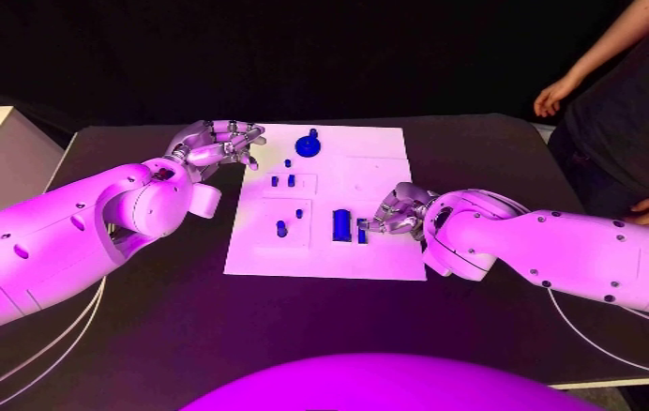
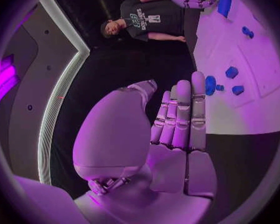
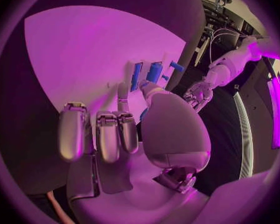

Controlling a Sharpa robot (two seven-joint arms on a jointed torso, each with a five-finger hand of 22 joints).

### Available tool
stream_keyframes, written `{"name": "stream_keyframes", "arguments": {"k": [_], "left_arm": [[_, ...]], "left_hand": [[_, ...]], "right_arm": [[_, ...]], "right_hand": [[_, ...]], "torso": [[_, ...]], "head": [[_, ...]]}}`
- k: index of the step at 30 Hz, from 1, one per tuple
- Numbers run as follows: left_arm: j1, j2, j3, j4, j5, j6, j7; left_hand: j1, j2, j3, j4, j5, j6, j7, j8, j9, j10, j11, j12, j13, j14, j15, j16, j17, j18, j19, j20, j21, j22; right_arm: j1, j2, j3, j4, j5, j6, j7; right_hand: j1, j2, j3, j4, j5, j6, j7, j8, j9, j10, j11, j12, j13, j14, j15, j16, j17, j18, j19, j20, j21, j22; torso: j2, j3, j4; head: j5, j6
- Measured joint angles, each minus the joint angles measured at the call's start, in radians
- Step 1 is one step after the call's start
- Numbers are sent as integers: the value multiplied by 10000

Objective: Assemble the parts on the task board

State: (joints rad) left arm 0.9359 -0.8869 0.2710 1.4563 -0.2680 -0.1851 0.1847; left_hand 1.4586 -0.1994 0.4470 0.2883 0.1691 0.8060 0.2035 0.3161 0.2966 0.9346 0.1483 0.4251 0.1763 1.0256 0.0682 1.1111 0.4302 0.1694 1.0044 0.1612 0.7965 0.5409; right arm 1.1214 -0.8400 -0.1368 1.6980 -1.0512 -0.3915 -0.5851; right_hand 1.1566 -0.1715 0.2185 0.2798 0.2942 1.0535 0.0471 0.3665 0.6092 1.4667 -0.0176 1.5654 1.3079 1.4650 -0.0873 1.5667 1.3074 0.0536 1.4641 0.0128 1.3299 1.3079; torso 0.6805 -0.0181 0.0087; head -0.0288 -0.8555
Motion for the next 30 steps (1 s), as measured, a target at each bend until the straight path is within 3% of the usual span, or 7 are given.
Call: {"name": "stream_keyframes", "arguments": {"k": [5,11,14,19,21,25,30], "left_arm": [[-37,9,0,-26,0,0,3],[-121,89,0,-222,11,-8,85],[-141,227,-1,-445,26,-23,216],[-162,530,-1,-903,78,-68,518],[-166,679,-1,-1125,99,-109,668],[-171,1044,3,-1638,181,-264,1056],[-173,1534,13,-2318,350,-536,1534]], "left_hand": [[0,0,0,0,0,0,0,0,0,0,0,0,0,0,0,0,-1,0,0,-1,0,0],[-17,17,0,0,0,0,0,42,1,0,0,28,0,-19,19,-45,-1,0,-1,-1,-49,-21],[-26,26,0,0,0,0,0,152,1,-54,-54,102,-16,-376,-2,-362,-82,2,-163,-1,-292,-144],[-26,26,92,-3,0,73,-73,269,-27,-30,-78,-42,-220,-1185,67,-1626,-611,0,-783,86,-1217,-670],[-26,26,231,-3,0,98,-98,269,-83,115,-87,-328,-419,-1504,175,-2582,-993,1,-1067,197,-1845,-1058],[-26,26,467,-12,0,135,-134,73,-188,587,21,-1225,-908,-1877,432,-4677,-1679,-1,-1458,489,-3187,-1922],[-26,26,513,-42,0,37,-284,-420,-441,935,261,-2716,-1112,-2093,808,-7071,-2163,-1,-1899,1007,-5283,-3329]], "right_arm": [[-4,-287,0,7,97,-233,479],[-1,-495,19,-398,1112,-871,2377],[3,-482,72,-894,2084,-1160,3762],[8,-260,187,-1936,3736,-1415,5741],[10,-138,230,-2342,4310,-1474,6374],[13,345,343,-3593,5428,-1497,7561],[14,872,412,-4813,6509,-1421,8563]], "right_hand": [[366,-43,100,68,188,-430,239,-376,-172,-24,56,-241,0,35,56,0,0,0,40,39,-200,-1],[979,5,424,-60,627,-729,475,-724,-334,-20,233,-809,-1,-2,213,-249,0,13,7,185,-1314,-2],[1517,-63,770,-172,719,-868,605,-909,-396,-240,407,-2215,-2,18,304,-980,0,549,-261,382,-3477,-624],[1757,-183,1118,-261,637,-1014,686,-980,-395,-1133,477,-3890,-7,-27,419,-2005,-620,813,-882,452,-5993,-2038],[1919,-239,1397,-326,545,-1171,768,-1045,-399,-2290,597,-5776,-887,-538,521,-3178,-1964,1176,-1460,518,-8125,-3348],[2236,-399,2207,-519,205,-1497,954,-1198,-626,-4008,863,-9533,-3659,-2371,730,-6742,-5311,1172,-2209,723,-10059,-4805],[2293,-456,3142,-1011,-178,-1705,1253,-1529,-1133,-4324,1217,-12769,-7557,-3695,1291,-10079,-6963,1170,-3321,1280,-11952,-6631]], "torso": [[-16,2,-12],[-65,6,-63],[-122,2,-106],[-244,-29,-170],[-314,-52,-193],[-455,-99,-245],[-597,-133,-286]], "head": [[6,73],[-28,290],[4,417],[69,683],[114,793],[193,1037],[255,1340]]}}
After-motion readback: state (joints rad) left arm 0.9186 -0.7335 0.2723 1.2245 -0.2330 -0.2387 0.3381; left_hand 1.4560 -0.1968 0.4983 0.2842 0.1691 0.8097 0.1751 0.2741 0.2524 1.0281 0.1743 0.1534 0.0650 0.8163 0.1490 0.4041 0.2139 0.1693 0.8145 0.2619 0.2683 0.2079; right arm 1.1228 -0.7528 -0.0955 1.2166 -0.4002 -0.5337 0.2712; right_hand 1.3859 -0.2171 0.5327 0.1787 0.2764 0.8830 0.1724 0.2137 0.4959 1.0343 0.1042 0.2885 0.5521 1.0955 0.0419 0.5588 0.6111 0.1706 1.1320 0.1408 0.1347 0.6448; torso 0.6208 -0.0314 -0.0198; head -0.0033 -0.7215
